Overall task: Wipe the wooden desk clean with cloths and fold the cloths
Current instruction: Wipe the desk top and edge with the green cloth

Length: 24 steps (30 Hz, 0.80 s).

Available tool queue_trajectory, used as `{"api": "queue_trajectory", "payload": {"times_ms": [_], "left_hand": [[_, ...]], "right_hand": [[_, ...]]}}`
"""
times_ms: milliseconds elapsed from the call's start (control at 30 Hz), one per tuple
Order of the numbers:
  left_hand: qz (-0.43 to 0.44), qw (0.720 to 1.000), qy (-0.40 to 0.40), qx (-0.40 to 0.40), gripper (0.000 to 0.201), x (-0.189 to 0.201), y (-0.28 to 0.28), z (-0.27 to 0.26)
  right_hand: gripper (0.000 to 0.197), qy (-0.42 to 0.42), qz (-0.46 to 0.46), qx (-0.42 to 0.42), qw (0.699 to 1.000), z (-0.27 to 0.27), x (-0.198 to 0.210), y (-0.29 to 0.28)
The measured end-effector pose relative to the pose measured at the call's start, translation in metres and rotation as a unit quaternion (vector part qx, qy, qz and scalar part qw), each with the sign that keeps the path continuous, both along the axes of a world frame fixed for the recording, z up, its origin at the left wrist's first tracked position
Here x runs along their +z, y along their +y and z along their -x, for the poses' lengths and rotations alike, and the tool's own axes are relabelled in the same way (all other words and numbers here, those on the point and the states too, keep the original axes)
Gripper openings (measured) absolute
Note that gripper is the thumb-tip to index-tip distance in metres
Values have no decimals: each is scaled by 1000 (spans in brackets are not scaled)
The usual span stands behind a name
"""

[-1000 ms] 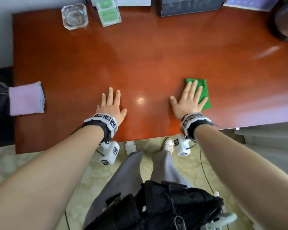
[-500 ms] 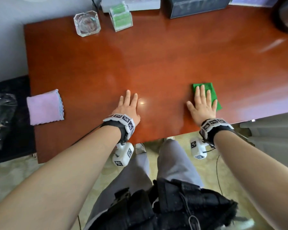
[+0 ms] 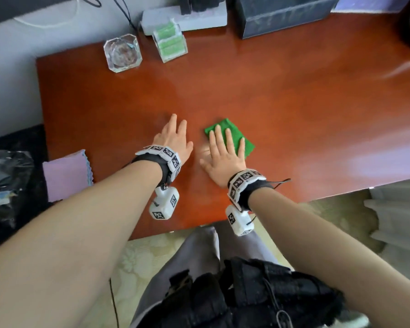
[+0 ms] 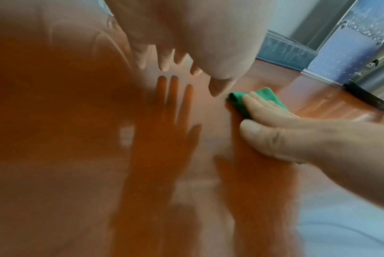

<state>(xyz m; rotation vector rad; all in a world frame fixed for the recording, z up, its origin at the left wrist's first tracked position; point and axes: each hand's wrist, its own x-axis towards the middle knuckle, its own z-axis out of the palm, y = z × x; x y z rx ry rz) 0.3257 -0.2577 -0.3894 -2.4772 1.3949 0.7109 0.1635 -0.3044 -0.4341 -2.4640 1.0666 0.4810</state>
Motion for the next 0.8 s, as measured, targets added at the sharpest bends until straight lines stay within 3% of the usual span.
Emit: {"api": "queue_trajectory", "payload": {"times_ms": [100, 167, 300, 467, 600, 667, 800], "left_hand": [[-15, 1000, 4, -11, 70, -3, -24, -5], [-18, 1000, 12, -5, 72, -4, -43, -7], [-24, 1000, 13, 5, 72, -7, -75, -10], [-64, 997, 35, 13, 75, -13, -94, -3], [-72, 996, 48, 22, 82, -19, -93, 2], [-70, 996, 49, 19, 81, -19, -93, 0], [-67, 995, 64, 19, 74, -11, -96, -7]], "right_hand": [[73, -17, -18, 69, 997, 8, 1, -17], [70, -25, -21, 64, 997, 21, -1, -49], [70, -16, -1, -89, 996, 58, -3, -134], [73, 0, 9, -264, 965, 105, 1, -235], [82, 5, 7, -357, 934, 82, 6, -270], [84, 3, 4, -338, 941, 53, 8, -270], [83, -8, -2, -150, 989, -15, 8, -238]]}}
